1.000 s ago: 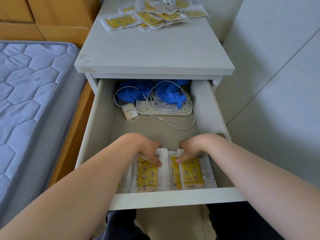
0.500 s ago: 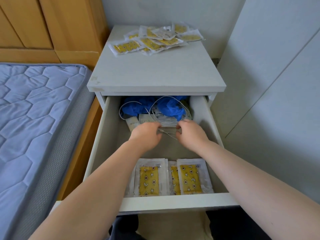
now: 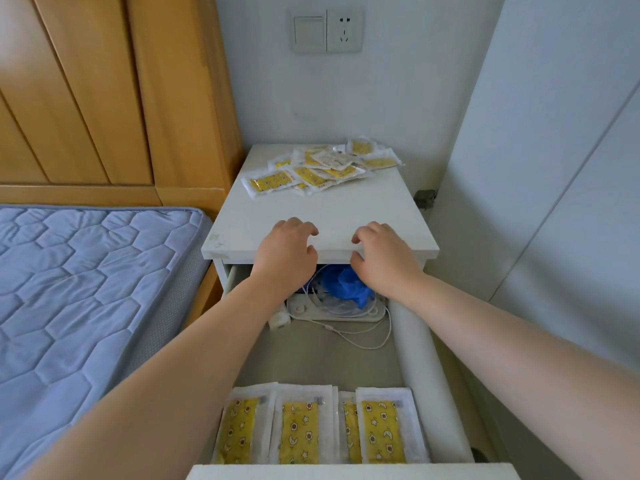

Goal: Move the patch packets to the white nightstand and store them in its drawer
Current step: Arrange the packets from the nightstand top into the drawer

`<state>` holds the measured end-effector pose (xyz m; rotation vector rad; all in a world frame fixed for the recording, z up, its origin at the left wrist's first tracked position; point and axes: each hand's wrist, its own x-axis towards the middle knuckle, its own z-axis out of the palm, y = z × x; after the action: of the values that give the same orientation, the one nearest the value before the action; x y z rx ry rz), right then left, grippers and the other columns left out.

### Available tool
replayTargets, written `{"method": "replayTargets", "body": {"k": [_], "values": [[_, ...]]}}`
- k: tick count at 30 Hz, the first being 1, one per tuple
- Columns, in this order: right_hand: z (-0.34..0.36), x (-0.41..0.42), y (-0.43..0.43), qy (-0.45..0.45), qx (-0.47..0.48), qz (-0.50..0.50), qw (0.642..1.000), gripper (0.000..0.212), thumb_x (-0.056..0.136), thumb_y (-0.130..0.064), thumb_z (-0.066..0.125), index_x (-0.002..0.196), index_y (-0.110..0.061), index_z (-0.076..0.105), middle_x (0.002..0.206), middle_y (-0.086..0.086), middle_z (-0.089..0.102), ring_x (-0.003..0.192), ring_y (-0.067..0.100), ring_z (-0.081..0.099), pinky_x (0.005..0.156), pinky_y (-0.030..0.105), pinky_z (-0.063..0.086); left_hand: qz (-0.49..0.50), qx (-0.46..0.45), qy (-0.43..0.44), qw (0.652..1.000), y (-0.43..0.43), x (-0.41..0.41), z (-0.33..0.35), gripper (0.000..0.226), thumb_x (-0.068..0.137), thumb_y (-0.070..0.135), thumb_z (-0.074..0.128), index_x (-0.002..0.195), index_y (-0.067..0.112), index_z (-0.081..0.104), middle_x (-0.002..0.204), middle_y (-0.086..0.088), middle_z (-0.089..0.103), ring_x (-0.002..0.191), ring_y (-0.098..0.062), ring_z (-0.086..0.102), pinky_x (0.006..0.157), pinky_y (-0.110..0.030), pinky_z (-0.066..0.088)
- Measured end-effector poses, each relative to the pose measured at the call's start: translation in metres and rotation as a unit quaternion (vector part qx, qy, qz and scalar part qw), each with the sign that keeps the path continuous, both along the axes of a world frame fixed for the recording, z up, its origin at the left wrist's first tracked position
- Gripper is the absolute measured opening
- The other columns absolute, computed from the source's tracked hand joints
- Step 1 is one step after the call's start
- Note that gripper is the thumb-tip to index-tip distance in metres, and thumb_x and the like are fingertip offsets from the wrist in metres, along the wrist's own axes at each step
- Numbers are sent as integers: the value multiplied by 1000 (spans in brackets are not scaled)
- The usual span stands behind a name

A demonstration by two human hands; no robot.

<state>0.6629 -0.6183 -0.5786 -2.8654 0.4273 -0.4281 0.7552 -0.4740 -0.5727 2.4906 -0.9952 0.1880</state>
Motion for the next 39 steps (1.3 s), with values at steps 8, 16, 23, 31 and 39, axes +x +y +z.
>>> {"method": "replayTargets", "body": {"k": [8,16,23,31,39], "values": [[0,52,-31,97,189,-53,976,60,97,-38,43,145,-7,26,148,11,35,134,29,36,110,42,31,35,22,146,988,-19,43,-12,49,101,28,40,147,16,30,153,-4,31,140,-22,28,111,-33,24],[-11,111,-52,81,156,-131,976,71,92,-52,42,148,-17,17,151,3,32,140,24,28,111,53,13,107,113,110,982,-44,95,-25,76,94,54,39,153,25,2,161,-4,-2,148,-23,-1,118,-43,6],[-19,145,-73,18,124,-122,985,78,87,-37,54,149,-14,13,152,5,26,140,25,27,109,49,20,133,90,68,985,-56,128,-33,84,91,61,37,152,24,-8,161,-3,-6,148,-21,-6,118,-45,5],[-25,200,-103,-48,34,-128,990,80,86,-19,51,151,-24,5,160,4,-1,147,26,-4,114,60,6,128,90,26,987,-69,165,-37,73,94,59,32,152,32,-3,161,-1,-9,147,-23,-13,117,-48,1],[-27,239,-134,-3,51,-109,993,66,89,-19,45,146,-43,24,158,-6,15,144,25,15,113,58,9,88,113,4,990,-83,203,-38,63,91,63,30,149,41,17,160,9,9,148,-23,1,118,-49,3]]}}
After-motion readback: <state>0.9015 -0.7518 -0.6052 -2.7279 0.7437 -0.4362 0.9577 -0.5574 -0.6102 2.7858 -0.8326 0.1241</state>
